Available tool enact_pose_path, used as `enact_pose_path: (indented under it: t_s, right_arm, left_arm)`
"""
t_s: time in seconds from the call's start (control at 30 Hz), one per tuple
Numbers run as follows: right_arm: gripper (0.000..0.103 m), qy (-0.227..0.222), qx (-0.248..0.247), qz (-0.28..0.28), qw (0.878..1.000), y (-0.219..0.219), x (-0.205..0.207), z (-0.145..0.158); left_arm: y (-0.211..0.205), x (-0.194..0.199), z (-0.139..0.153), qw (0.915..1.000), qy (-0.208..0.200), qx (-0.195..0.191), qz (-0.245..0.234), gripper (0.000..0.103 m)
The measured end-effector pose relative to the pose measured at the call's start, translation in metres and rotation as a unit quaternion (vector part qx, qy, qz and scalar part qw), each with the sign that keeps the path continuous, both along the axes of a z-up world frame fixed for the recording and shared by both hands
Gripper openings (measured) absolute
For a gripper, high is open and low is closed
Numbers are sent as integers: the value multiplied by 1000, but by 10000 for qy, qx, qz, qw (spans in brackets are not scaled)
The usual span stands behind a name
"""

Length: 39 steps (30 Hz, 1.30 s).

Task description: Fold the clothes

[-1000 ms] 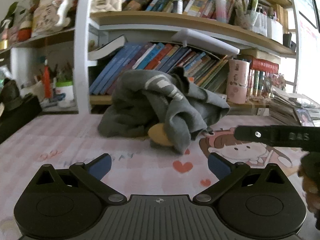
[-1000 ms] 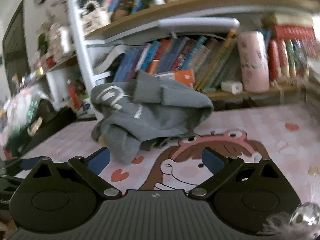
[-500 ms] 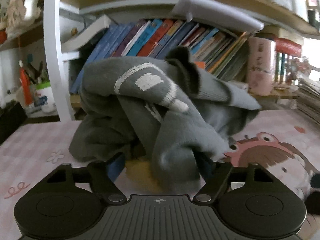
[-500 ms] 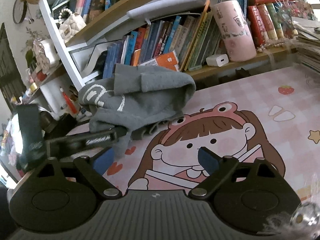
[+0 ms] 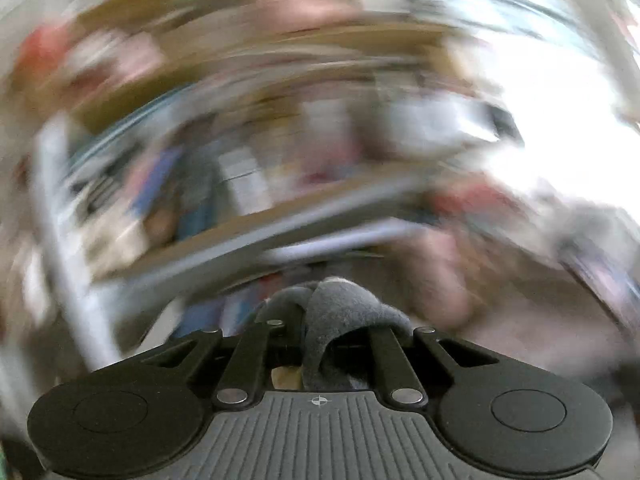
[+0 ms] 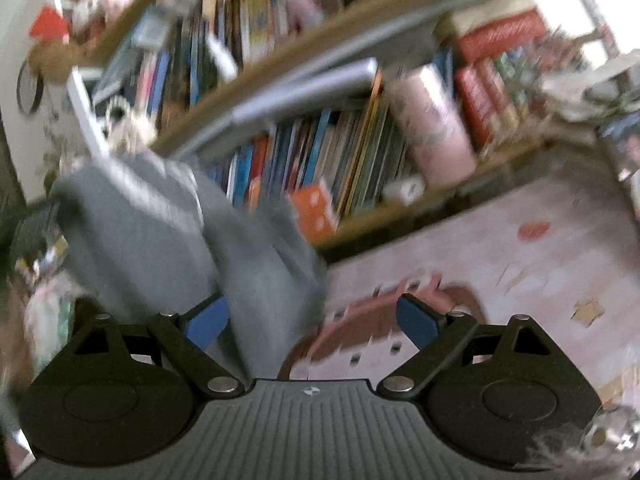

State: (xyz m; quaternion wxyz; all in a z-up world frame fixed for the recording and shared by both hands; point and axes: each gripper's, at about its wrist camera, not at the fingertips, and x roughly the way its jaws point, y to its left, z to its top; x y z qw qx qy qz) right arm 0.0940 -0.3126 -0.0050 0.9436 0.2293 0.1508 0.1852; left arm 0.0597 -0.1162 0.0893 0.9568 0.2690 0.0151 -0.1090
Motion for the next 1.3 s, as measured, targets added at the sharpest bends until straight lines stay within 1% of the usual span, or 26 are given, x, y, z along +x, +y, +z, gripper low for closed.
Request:
enact_pose_path:
  t_s: [0.03, 0.1, 0.17, 0.2, 0.23, 0.33, 0.37, 0.4, 0.43, 0.47, 0.57, 0.7, 0.73, 0.8, 0.93, 0.97, 1.0, 1.03, 1.07, 1.1, 1.13, 1.17, 1.2, 1.23, 1.27, 1.3]
  right_arm:
    - [92, -85, 45, -79, 9999, -3, -2, 2]
    - [92, -222, 104, -172, 9996, -6, -7, 5]
    - [92, -228, 44, -80, 9997, -3, -7, 5]
    - [92, -220, -25, 13, 9998, 1, -8, 4]
    - [92, -213, -96, 108, 9997, 6, -8, 4]
    - [92, -191, -340, 455, 9982, 21, -10, 1]
    - [92, -172, -419, 566, 9974, 26, -11, 0]
    - [92, -154, -497, 677, 9964, 31, -12, -1]
    - [92, -128, -558, 747, 9956, 35, -12, -2]
    - [92, -116, -605, 798, 9949, 38, -13, -3]
    - [92, -129, -607, 810, 9948, 39, -14, -4]
    - [92, -162, -520, 691, 9961, 35, -14, -4]
    - [92, -171, -520, 666, 9963, 35, -14, -4]
    - [92, -178, -524, 641, 9964, 34, -13, -5]
    - [92, -221, -565, 626, 9962, 34, -13, -5]
    - [92, -234, -600, 618, 9960, 34, -13, -5]
    - [92, -228, -628, 617, 9959, 34, -12, -6]
    - [92, -162, -645, 620, 9959, 34, -10, -7]
    - [92, -91, -662, 624, 9958, 34, -8, -8]
    - [92, -20, -679, 628, 9957, 34, -6, -9]
    - [92, 54, -712, 650, 9953, 35, -5, -10]
    - [92, 128, -746, 674, 9948, 36, -3, -11]
    - [92, 203, -780, 698, 9943, 38, -2, -12]
    - [92, 217, -785, 723, 9940, 39, -2, -13]
    - [92, 203, -784, 745, 9939, 39, -3, -13]
    - [92, 170, -791, 759, 9938, 40, -5, -12]
  left_arm:
    - [-8, -9, -15, 9987, 217, 448, -131, 11]
    - [-5, -14, -46, 9939, 901, 622, -92, 13]
    - [-3, -19, -76, 9842, 1581, 792, -53, 16]
    - [-1, -21, -89, 9790, 1867, 820, -20, 18]
    - [3, -25, -94, 9782, 1971, 657, 46, 18]
    - [16, -40, -98, 9772, 2109, 212, 87, 28]
    - [20, -44, -98, 9769, 2131, 104, 95, 38]
    - [24, -48, -99, 9765, 2152, 12, 103, 53]
    - [26, -52, -99, 9763, 2162, -20, 119, 59]
    - [28, -55, -99, 9767, 2139, -28, 157, 62]
    - [34, -59, -102, 9763, 2133, -109, 333, 63]
    - [45, -53, -99, 9735, 2165, -586, 441, 69]
    - [44, -50, -99, 9730, 2165, -672, 429, 69]
    - [38, -42, -100, 9729, 2166, -720, 380, 69]
    - [29, -11, -102, 9691, 2226, -944, 480, 71]
    - [28, -4, -103, 9677, 2252, -1009, 510, 67]
    - [30, 4, -101, 9641, 2345, -1124, 530, 51]
    - [35, 14, -97, 9574, 2533, -1309, 454, 37]
    - [40, 22, -93, 9518, 2657, -1468, 428, 20]
    - [45, 26, -87, 9522, 2572, -1546, 575, 16]
    - [51, 29, -80, 9543, 2420, -1587, 740, 14]
    - [55, 27, -69, 9640, 1994, -1466, 976, 12]
    - [55, 21, -55, 9744, 1409, -1224, 1251, 11]
    - [54, 13, -41, 9811, 785, -920, 1513, 11]
    - [46, 1, -31, 9842, 59, -372, 1729, 10]
    - [34, -12, -28, 9795, -624, 345, 1884, 10]
